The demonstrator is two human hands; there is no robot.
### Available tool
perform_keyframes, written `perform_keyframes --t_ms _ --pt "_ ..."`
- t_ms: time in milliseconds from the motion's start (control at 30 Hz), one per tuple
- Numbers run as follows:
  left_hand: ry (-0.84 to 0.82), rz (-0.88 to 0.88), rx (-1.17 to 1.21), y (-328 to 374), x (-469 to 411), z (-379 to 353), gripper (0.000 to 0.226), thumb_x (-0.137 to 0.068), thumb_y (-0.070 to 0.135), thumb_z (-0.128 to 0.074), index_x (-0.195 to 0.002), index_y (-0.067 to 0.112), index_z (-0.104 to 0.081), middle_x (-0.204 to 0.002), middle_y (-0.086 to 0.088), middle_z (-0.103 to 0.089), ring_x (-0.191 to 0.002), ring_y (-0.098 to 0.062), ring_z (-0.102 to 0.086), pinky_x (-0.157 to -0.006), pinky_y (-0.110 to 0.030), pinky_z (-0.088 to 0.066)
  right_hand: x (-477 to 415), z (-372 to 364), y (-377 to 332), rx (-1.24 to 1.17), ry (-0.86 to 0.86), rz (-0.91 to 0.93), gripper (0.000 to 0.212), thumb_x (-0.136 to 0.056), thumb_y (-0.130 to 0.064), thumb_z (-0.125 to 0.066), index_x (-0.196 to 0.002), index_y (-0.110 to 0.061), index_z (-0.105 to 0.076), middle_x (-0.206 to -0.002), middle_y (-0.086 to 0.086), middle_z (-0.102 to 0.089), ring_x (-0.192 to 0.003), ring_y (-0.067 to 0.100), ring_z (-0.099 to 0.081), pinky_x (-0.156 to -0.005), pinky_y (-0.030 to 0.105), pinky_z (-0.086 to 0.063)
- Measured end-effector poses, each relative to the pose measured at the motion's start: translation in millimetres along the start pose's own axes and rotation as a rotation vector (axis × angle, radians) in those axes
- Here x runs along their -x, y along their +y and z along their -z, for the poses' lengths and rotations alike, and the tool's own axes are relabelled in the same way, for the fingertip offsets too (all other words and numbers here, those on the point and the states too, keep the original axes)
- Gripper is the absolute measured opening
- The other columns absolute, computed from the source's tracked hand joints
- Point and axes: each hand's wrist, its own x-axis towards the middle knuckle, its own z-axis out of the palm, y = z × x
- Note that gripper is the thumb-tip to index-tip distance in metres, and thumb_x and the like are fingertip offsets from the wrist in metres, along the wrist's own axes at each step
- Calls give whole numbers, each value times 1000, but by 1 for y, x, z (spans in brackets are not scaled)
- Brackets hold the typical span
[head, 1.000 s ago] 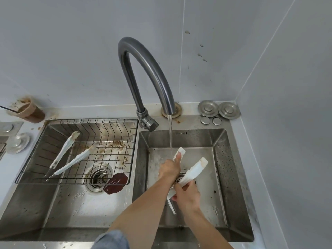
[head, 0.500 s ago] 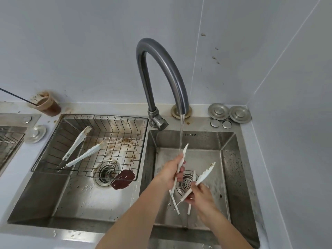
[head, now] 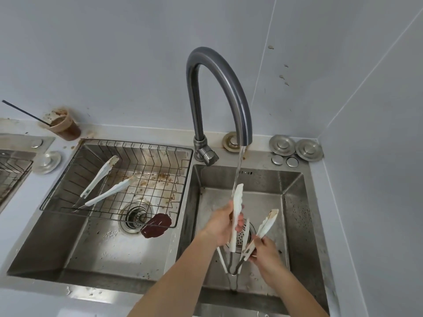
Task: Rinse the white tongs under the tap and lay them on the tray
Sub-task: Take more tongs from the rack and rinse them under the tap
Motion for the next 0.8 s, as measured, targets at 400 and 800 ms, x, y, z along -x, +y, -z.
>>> perform_keyframes --t_ms 400,800 --pt "144 169 -181 19 1 -20 92 -72 76 -56 -144 23 -36 -43 5 -31 -32 -8 -21 -32 -18 -21 10 -8 7 44 88 13 26 -102 -17 -34 -113 0 -51 -108 21 -63 -96 32 -63 -68 34 -55" --pt "439 -193 -326 -8 -6 -5 48 -94 57 -36 -97 13 -56 -60 -3 -54 -44 -13 -47 -44 -31 -45 17 -17 10 303 179 78 27 -102 -20 -30 -108 -3 -50 -102 21 -63 -94 34 -62 -89 52 -50"
